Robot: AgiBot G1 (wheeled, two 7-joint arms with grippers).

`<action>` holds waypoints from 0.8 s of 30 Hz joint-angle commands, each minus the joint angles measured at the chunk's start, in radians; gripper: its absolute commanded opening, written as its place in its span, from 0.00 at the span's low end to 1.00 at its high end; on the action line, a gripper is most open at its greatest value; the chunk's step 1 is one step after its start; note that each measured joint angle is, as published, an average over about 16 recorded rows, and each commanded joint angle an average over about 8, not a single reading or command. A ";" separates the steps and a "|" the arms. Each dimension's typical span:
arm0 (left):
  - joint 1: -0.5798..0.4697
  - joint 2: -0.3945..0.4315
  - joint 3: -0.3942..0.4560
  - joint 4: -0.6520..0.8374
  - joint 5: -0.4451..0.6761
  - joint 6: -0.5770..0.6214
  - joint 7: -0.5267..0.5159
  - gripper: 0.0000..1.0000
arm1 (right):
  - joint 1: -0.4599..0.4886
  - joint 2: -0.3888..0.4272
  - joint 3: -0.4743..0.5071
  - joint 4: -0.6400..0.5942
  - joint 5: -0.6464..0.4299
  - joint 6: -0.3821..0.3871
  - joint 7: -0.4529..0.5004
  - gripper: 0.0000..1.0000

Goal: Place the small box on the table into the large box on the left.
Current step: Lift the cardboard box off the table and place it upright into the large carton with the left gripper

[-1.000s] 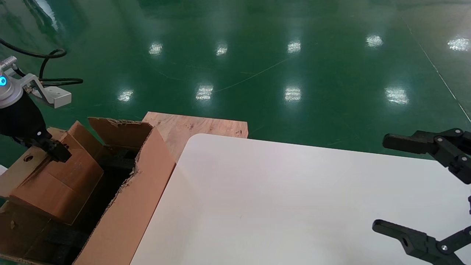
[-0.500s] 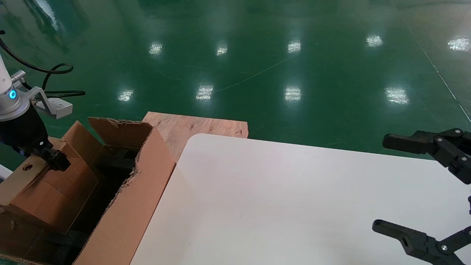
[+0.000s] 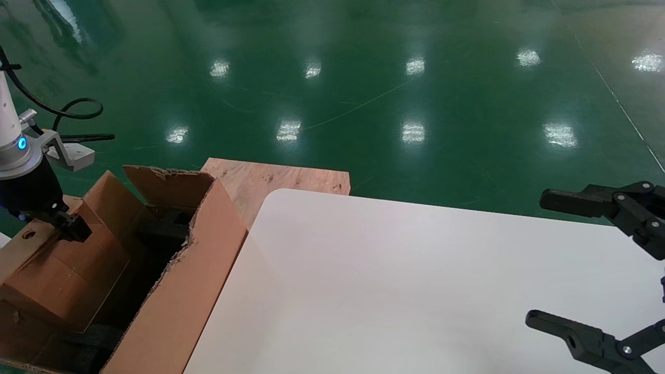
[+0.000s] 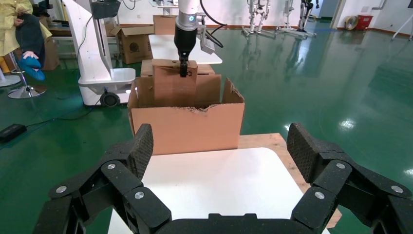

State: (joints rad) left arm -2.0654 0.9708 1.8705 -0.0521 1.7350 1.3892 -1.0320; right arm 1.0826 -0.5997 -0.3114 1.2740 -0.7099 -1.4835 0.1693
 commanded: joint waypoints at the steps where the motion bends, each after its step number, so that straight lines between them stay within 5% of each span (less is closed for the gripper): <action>1: 0.008 0.001 0.001 0.010 0.002 -0.013 -0.006 0.00 | 0.000 0.000 0.000 0.000 0.000 0.000 0.000 1.00; 24: 0.025 0.025 -0.026 0.030 -0.037 -0.070 0.002 0.00 | 0.000 0.000 -0.001 0.000 0.001 0.000 0.000 1.00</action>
State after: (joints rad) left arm -2.0390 0.9934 1.8455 -0.0208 1.6998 1.3254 -1.0296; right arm 1.0828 -0.5993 -0.3123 1.2740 -0.7094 -1.4832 0.1689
